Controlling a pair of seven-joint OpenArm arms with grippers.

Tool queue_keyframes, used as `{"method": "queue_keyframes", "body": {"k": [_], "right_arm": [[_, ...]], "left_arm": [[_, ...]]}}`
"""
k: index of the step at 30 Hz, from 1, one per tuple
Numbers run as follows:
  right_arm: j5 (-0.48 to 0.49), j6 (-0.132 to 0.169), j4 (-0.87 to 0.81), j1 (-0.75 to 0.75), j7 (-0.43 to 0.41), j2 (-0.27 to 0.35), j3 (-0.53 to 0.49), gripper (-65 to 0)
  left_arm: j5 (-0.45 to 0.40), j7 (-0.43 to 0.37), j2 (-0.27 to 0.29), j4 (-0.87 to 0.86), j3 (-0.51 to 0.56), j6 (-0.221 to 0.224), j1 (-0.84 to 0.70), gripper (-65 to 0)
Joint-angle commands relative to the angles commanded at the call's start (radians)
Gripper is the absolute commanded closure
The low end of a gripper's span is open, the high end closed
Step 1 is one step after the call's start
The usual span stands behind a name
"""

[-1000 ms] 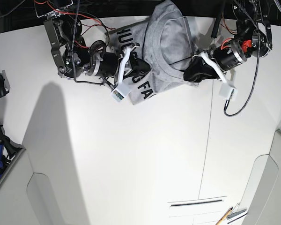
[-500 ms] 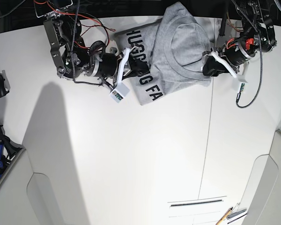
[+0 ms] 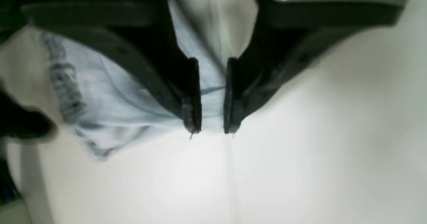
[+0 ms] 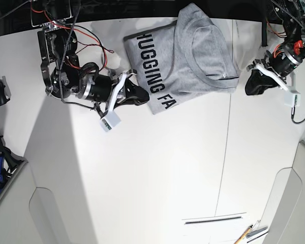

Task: Fold the T-shirt properly
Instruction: 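Regrasp the shirt edges with both grippers and pull them apart, then pull the shirt edges with both grippers to square the folded shirt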

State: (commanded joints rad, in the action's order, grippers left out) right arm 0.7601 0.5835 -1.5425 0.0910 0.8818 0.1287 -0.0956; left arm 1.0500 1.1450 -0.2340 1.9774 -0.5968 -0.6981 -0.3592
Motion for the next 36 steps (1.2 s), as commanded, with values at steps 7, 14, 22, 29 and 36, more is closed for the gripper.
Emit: {"method": "queue_keyframes", "body": {"k": [7,14,22,29,36], "right_arm": [[-0.140,0.000,0.003,0.142,-0.052,-0.100,0.000,0.0],[-0.177,0.000,0.216,0.267,-0.108,-0.116,-0.084,0.0],[-0.179,0.000,0.331,0.296,-0.108,-0.115,-0.249,0.0],[-0.181,0.000,0.331,0.296,-0.090,-0.110,-0.249,0.0],[-0.180,0.000,0.331,0.296,-0.062,-0.106,-0.118,0.0]], "left_arm": [[0.046,0.027,-0.001,0.155,0.055,0.000,-0.148,-1.3],[-0.150,-0.003,-0.001,0.147,0.324,0.000,-0.234,0.0],[-0.404,-0.174,-0.001,-0.034,0.415,0.000,-0.189,0.0],[-0.495,-0.184,-0.002,-0.247,0.413,0.000,0.017,0.0],[-0.555,-0.203,-0.001,-0.340,0.413,0.011,0.247,0.0]]}}
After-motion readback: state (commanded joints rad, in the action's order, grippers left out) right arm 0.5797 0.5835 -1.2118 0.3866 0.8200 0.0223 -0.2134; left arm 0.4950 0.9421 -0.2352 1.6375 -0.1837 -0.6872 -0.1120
